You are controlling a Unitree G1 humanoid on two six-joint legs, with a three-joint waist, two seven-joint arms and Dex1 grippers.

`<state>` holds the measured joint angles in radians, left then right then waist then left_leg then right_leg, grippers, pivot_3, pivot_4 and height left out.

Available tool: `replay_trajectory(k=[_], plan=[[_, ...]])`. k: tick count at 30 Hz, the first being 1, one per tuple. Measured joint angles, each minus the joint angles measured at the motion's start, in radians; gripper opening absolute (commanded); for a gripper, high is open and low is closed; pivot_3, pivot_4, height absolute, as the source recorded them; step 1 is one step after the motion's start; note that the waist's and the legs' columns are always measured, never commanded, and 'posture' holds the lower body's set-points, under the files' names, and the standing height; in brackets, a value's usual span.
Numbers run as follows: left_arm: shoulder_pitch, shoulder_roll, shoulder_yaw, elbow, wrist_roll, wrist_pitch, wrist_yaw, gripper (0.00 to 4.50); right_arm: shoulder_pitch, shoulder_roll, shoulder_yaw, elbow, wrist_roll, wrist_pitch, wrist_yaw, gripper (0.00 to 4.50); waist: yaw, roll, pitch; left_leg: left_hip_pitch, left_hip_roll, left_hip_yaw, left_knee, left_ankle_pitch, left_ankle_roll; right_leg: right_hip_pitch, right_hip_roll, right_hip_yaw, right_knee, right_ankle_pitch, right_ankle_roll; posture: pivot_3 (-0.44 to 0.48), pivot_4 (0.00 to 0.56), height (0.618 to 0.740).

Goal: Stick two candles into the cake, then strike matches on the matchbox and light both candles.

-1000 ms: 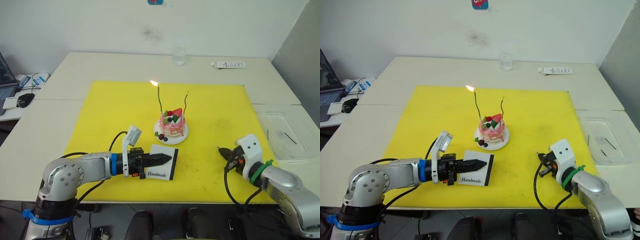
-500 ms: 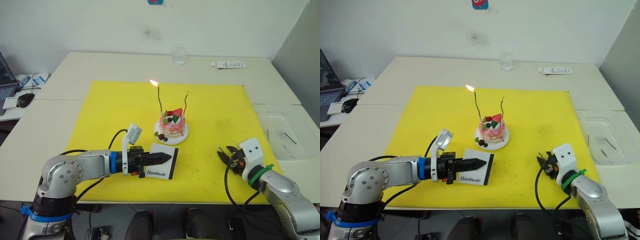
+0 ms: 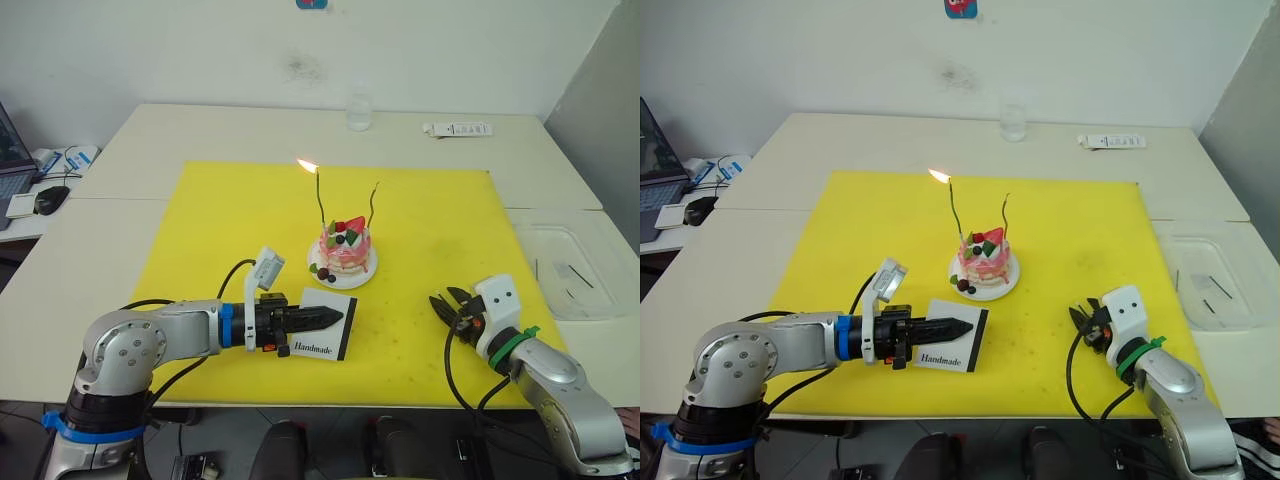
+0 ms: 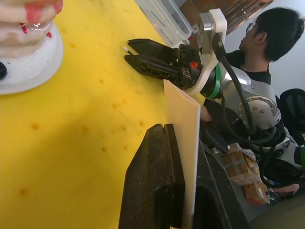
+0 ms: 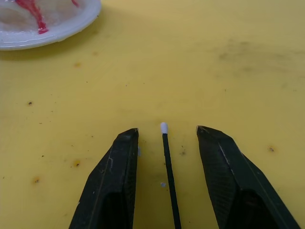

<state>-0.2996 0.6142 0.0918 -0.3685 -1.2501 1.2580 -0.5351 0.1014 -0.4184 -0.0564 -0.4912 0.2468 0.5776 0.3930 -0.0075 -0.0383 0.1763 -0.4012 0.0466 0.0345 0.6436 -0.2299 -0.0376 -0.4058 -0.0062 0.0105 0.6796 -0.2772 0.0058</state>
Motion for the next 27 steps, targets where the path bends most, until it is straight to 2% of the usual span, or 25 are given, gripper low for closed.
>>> replay_trajectory(k=[8,11,15,27], plan=[[-0.004,0.000,-0.001,0.009,0.000,0.000,0.000,0.00,0.032,0.022,-0.010,-0.013,0.009,-0.005,-0.019,1.99,0.000,0.000,0.000,0.000,0.000,0.000,0.000,0.000,0.000,0.000,0.000,0.000,0.000,0.000,0.000,0.000,0.150,0.740],[-0.004,0.000,-0.001,0.009,0.000,0.000,0.000,0.00,0.045,0.023,-0.012,-0.023,0.010,-0.004,-0.026,1.38,0.001,0.000,0.000,0.000,0.000,0.000,0.000,0.000,0.000,0.000,0.000,0.000,0.000,0.000,0.000,0.000,0.150,0.740],[-0.004,0.000,-0.001,0.009,0.000,0.000,0.000,0.00,0.061,0.030,-0.012,-0.040,0.010,0.002,-0.034,0.03,0.001,0.000,0.000,0.000,0.000,0.000,0.000,0.000,0.000,0.000,0.000,0.000,0.000,0.000,0.000,0.000,0.150,0.740],[-0.002,0.000,-0.001,0.009,0.000,0.000,0.000,0.00,0.052,0.051,-0.002,-0.041,0.011,0.014,-0.050,0.03,0.000,0.000,0.000,0.001,0.000,0.000,0.000,0.000,0.000,0.000,0.000,0.000,0.000,0.000,0.000,0.000,0.150,0.740]])
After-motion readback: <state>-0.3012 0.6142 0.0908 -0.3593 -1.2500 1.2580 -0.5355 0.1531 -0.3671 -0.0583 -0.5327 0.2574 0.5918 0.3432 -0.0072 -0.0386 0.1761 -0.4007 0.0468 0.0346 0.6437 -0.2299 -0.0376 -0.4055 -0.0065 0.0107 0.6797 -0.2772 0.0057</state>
